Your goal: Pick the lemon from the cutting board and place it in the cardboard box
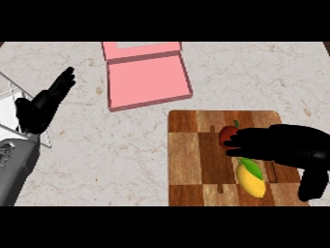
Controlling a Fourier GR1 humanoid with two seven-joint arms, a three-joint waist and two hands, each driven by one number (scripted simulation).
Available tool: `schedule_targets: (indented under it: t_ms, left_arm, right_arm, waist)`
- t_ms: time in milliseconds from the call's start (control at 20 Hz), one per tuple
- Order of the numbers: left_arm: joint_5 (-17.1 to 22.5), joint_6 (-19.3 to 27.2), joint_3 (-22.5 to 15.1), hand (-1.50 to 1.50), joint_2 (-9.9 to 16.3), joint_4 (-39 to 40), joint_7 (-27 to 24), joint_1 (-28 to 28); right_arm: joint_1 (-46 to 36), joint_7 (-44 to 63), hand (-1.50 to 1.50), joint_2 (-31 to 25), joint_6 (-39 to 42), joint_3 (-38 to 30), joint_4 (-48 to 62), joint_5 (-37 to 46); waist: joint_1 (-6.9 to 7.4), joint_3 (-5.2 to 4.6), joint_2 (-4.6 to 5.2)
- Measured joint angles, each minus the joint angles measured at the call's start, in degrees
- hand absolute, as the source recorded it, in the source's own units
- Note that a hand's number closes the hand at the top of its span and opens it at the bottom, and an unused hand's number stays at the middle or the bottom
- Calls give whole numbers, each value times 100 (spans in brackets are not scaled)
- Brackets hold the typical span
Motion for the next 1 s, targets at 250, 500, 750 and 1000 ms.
schedule_targets:
  t_ms: [250, 500, 750, 1000]
  left_arm:
    - [-57, 14, 79, 0, -35, -5, 52, 4]
    - [-110, 9, 162, 0, -65, -24, 99, 21]
    - [-178, 45, 258, 0, -86, -55, 134, 77]
    - [-245, 66, 372, 0, -97, -103, 167, 170]
  right_arm:
    - [-70, -157, -150, 70, -154, 227, 212, 271]
    - [-79, -377, -150, 168, -320, 404, 442, 407]
    - [-70, -632, -150, 221, -478, 590, 527, 436]
    - [-95, -842, -150, 185, -613, 735, 483, 420]
  waist:
    - [-11, 5, -9]
    - [-30, 13, -14]
    - [-81, 17, -35]
    - [-163, 20, -69]
